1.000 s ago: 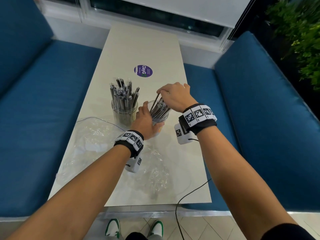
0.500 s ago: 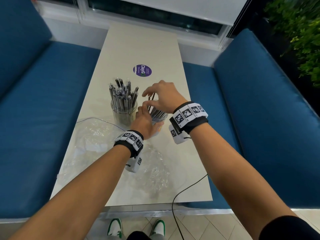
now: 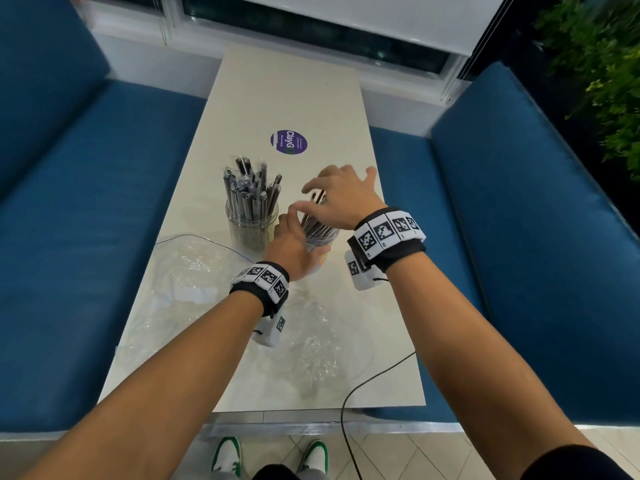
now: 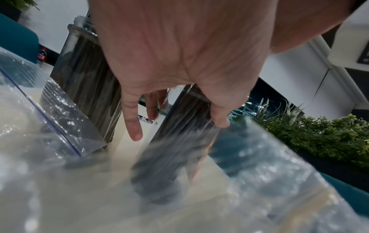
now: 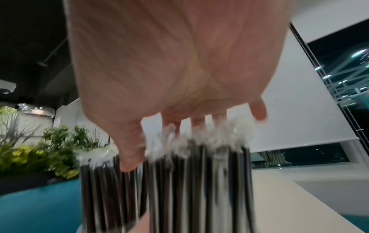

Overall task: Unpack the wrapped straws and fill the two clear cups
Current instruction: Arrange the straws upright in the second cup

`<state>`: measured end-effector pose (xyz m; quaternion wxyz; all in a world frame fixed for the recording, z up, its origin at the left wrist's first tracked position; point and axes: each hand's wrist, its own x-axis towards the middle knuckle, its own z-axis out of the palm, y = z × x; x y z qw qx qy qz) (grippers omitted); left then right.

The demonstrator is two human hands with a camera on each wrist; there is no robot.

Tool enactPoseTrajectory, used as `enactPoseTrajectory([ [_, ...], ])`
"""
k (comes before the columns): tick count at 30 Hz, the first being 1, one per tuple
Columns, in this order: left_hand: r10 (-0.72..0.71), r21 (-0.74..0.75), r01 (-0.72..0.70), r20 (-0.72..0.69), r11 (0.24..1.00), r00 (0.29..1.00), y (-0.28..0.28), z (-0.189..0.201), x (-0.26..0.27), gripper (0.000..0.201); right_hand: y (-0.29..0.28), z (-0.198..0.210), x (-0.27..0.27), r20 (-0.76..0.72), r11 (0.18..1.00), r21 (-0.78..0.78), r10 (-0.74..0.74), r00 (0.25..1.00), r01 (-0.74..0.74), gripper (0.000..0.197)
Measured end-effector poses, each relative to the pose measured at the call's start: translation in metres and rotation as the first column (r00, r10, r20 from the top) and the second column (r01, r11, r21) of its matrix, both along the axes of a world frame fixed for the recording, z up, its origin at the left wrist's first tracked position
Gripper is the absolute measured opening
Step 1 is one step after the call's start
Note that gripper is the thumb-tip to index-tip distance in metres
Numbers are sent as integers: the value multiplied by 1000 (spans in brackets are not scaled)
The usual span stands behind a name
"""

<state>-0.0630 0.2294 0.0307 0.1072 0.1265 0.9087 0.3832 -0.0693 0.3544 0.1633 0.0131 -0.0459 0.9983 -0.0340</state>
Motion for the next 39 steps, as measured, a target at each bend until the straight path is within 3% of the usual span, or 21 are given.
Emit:
enactPoseTrajectory([
  [3, -22, 8, 22, 15, 1000, 1000, 0, 0, -1, 112, 3, -17, 6, 55, 988, -144, 55, 997, -46, 35],
  [8, -24, -26, 25, 38, 999, 999, 1, 2, -2, 113, 2, -31, 13, -196, 960, -279, -91, 976, 33, 26],
  [10, -21, -30, 23, 41, 999, 999, 1, 1, -3, 113, -1, -35, 19, -231, 975, -202, -135, 963, 88, 29],
  [12, -22, -41, 24, 27, 999, 999, 1, 0, -4, 112, -6, -40, 25, -239, 996, -25, -91, 967, 87, 36],
  [14, -36, -45, 36, 3, 998, 999, 0, -3, -5, 112, -7, -38, 28, -236, 999, 1, -49, 970, 51, 38],
  [23, -16, -9, 16, 7, 1000, 1000, -1, 0, 0, 113, 9, -14, 21, -405, 954, -296, -169, 898, 47, 29],
  [27, -8, -1, 8, 16, 1000, 1000, -1, 3, 2, 112, 18, -11, 18, -325, 961, -271, -136, 936, 46, 29],
  [31, -10, -4, 10, 22, 1000, 1000, -1, 5, 2, 112, 21, -11, 17, -276, 934, -356, -128, 953, 23, 34],
  [35, -6, -17, 7, 32, 1000, 999, -1, 4, 2, 112, 17, -15, 20, -196, 970, -238, -101, 975, 53, 32],
  [39, -9, -21, 10, 35, 1000, 999, -1, 5, 2, 110, 15, -14, 19, -209, 914, -399, -171, 963, 75, 27],
])
